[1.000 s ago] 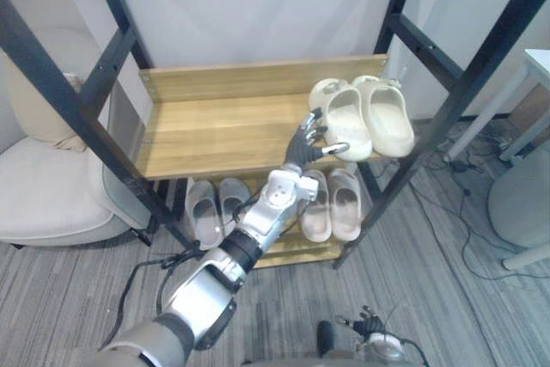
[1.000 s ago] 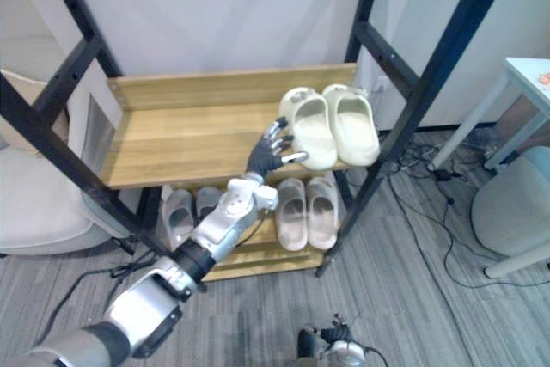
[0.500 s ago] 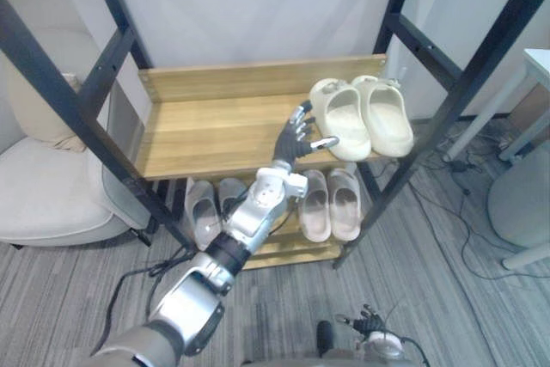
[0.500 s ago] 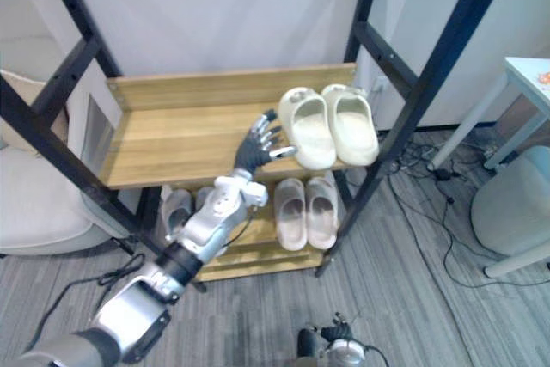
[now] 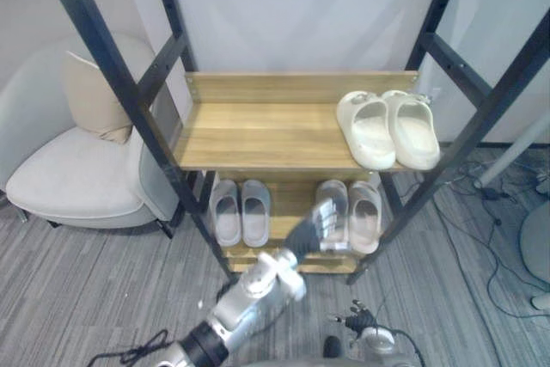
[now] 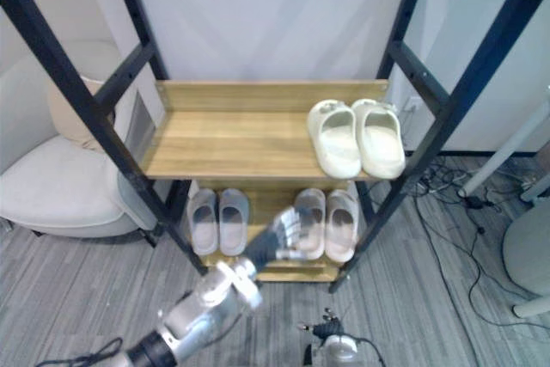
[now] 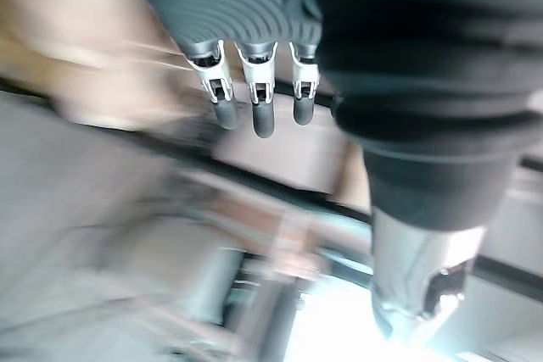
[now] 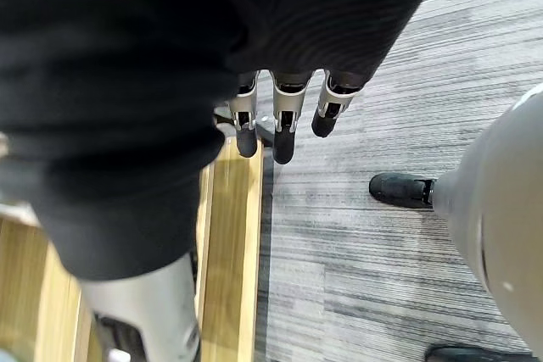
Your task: Organize the slippers on the shoe rack
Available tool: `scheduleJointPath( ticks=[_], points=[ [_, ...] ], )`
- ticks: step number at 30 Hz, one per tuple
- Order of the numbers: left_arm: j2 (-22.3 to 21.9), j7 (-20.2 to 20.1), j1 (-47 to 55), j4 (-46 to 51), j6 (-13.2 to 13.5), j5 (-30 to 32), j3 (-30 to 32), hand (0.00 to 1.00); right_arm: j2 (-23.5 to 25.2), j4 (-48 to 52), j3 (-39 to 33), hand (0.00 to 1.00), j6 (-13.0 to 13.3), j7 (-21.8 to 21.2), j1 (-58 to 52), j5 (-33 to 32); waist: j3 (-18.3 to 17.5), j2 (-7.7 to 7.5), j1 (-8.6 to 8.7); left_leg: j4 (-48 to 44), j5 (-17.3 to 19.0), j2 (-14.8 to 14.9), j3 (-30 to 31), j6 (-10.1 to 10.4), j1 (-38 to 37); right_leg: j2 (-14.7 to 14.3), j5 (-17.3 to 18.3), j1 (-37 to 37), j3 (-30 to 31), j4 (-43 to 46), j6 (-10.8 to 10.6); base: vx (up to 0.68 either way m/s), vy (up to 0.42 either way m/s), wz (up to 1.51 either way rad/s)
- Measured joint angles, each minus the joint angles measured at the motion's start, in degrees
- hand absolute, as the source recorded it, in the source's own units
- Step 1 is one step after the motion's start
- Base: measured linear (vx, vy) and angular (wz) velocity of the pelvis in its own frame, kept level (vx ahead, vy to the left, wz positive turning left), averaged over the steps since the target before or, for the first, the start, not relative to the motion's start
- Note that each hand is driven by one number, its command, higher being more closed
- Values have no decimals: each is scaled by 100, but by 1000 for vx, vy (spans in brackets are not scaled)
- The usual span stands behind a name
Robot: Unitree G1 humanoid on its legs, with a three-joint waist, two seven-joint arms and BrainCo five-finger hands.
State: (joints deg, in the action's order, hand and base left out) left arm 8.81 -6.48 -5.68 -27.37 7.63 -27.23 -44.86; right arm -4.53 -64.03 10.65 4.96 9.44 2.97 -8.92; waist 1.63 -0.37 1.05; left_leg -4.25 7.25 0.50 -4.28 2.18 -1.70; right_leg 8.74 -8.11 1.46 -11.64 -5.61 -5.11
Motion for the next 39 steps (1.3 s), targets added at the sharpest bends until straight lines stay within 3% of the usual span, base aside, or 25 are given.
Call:
scheduleJointPath(
  ticks=[2, 3, 5, 7, 9, 12, 23, 31, 35, 37, 38, 39],
  points=[
    [-57, -2, 5, -648, -37, 353, 12, 0, -10, -2, 98, 0, 21, 11, -2, -1, 102, 2, 0, -2, -6, 17, 29, 9, -116, -15, 2, -132, -25, 0, 4, -24, -40, 10],
    [-111, 27, 38, -1425, -62, 956, 107, 0, 1, -8, 148, 0, 60, 25, -7, -6, 135, -3, -3, 3, -4, 33, 23, 16, -189, -31, 11, -199, -27, 0, 15, -44, -21, 0],
    [-147, 67, 45, -1902, -64, 1252, 272, 0, 6, -8, 186, 0, 111, 42, -10, -6, 145, -17, -4, 6, -8, 35, 23, 22, -194, -31, 15, -207, -26, 0, 15, -24, -10, -1],
    [-212, 280, 50, -2574, -63, 1663, 691, 0, 13, -39, 230, 0, 149, 64, -38, -7, 210, -57, -8, 19, -6, 44, 23, 35, -238, -35, 46, -283, -29, -1, 8, -21, -6, -1],
    [-292, 638, 44, -3441, -65, 2135, 1521, 0, 5, -91, 299, 0, 241, 72, -51, -10, 247, -124, -17, 27, 39, 89, 20, 104, -244, -53, 117, -305, -32, -1, 3, -49, -23, 0],
    [-292, 838, 64, -3919, -72, 2442, 2088, 0, 0, -214, 273, 0, 310, 72, -20, -8, 251, -129, -22, 42, 50, 106, 19, 120, -248, -67, 134, -305, -26, -1, 6, 0, 0, 0],
    [-288, 1242, 334, -4078, -82, 3018, 3490, 0, -102, -441, -160, 0, 416, -68, -140, -19, 256, -53, -52, 167, 71, 189, 5, 149, -420, -185, 240, -353, -26, 39, 34, 78, 1, -1],
    [-233, 1284, 405, -4001, -49, 3044, 3719, 0, -355, -109, -331, 0, 665, -216, -414, 214, 333, 32, 11, -120, 71, 176, 361, 151, -33, -154, 289, -351, -381, 47, 51, -10, -14, 22],
    [-322, 1296, 437, -3808, 5, 2920, 3783, 0, -581, 27, -134, 0, 749, -299, -391, 228, 618, 193, -109, -649, 91, 241, 636, 216, 414, -139, 624, -281, -869, 448, 128, -135, -66, 71],
    [-340, 1289, 535, -3735, 79, 2904, 3816, 0, -637, 0, -115, 0, 700, -309, -283, 305, 584, 250, -172, -406, -131, 251, 740, 276, 574, -99, 864, -37, -980, 802, 115, -159, -63, 80],
    [-348, 1282, 530, -3717, 93, 2856, 3833, 0, -592, 3, -132, 0, 694, -308, -329, 416, 571, 180, -146, -314, -140, 298, 549, 129, 590, 23, 911, 53, -1162, 841, 127, -71, -26, 115],
    [-434, 1261, 484, -3696, 72, 2816, 3920, 0, -587, 84, -294, 0, 688, -307, -367, 426, 585, 253, -138, -897, 94, 485, 24, -41, 911, 28, 1071, 48, -1475, 1079, 69, -59, -13, 113]
  ],
)
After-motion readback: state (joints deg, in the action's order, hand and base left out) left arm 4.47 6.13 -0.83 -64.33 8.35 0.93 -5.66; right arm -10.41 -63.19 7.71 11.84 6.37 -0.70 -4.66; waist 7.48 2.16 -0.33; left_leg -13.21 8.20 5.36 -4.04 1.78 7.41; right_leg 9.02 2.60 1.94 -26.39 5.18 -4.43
